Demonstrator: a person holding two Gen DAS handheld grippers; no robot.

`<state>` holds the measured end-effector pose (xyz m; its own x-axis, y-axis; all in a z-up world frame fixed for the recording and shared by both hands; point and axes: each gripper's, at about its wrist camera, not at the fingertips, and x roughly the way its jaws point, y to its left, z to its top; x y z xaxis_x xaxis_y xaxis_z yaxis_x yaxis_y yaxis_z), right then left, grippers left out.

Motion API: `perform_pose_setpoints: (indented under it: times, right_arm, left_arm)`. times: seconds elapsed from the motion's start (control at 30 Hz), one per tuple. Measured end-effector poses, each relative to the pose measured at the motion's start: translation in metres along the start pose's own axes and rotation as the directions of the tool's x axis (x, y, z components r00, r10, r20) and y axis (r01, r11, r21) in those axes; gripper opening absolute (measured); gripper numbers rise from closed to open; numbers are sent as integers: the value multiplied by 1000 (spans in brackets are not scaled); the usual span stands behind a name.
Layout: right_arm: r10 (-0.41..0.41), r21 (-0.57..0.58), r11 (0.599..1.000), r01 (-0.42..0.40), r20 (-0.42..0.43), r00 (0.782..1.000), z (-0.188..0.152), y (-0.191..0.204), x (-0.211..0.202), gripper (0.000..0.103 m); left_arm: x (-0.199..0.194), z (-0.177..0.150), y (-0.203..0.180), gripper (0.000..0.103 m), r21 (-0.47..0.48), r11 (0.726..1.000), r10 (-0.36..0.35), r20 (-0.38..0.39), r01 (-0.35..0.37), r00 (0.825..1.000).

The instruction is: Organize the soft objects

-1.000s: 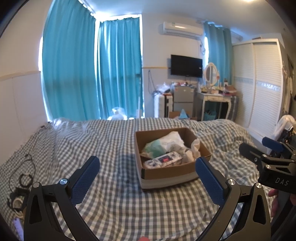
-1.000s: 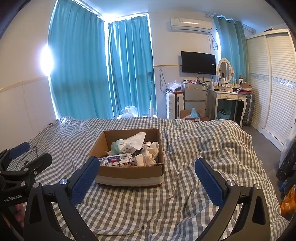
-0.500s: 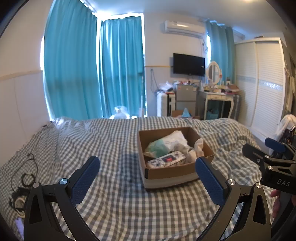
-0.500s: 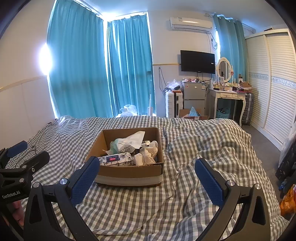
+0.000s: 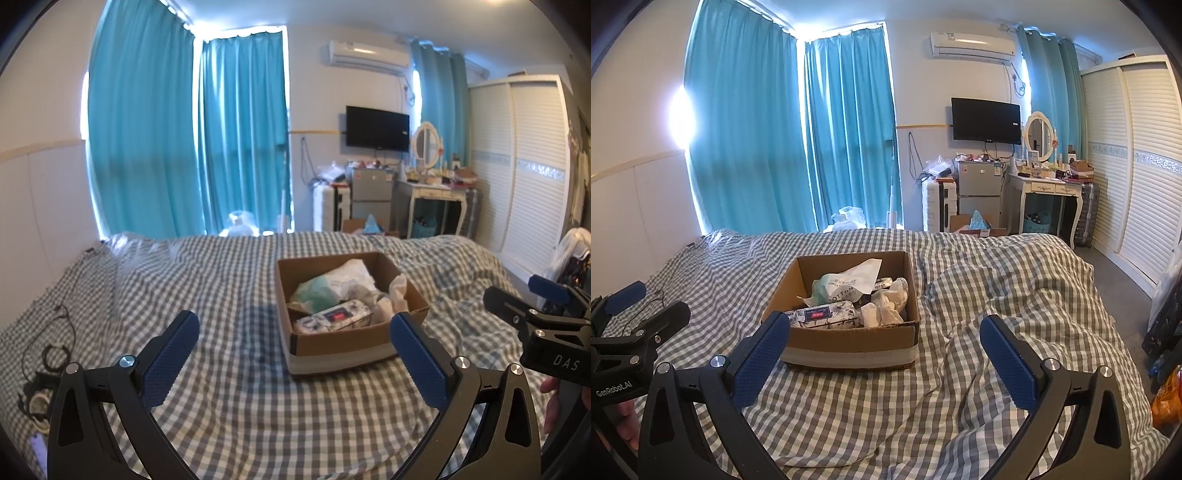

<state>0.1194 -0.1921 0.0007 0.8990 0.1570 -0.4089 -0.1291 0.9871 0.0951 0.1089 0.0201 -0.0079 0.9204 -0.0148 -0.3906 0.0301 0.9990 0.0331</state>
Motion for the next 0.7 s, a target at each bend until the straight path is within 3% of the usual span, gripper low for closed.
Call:
perform_pose_setpoints:
  times: [0.7]
  right_arm:
    - [-1,3,1000,1,-7,1000,-3,3,3,103]
  left_arm:
    - [-3,-3,0,103,-5,1000,14,1,-14,1000]
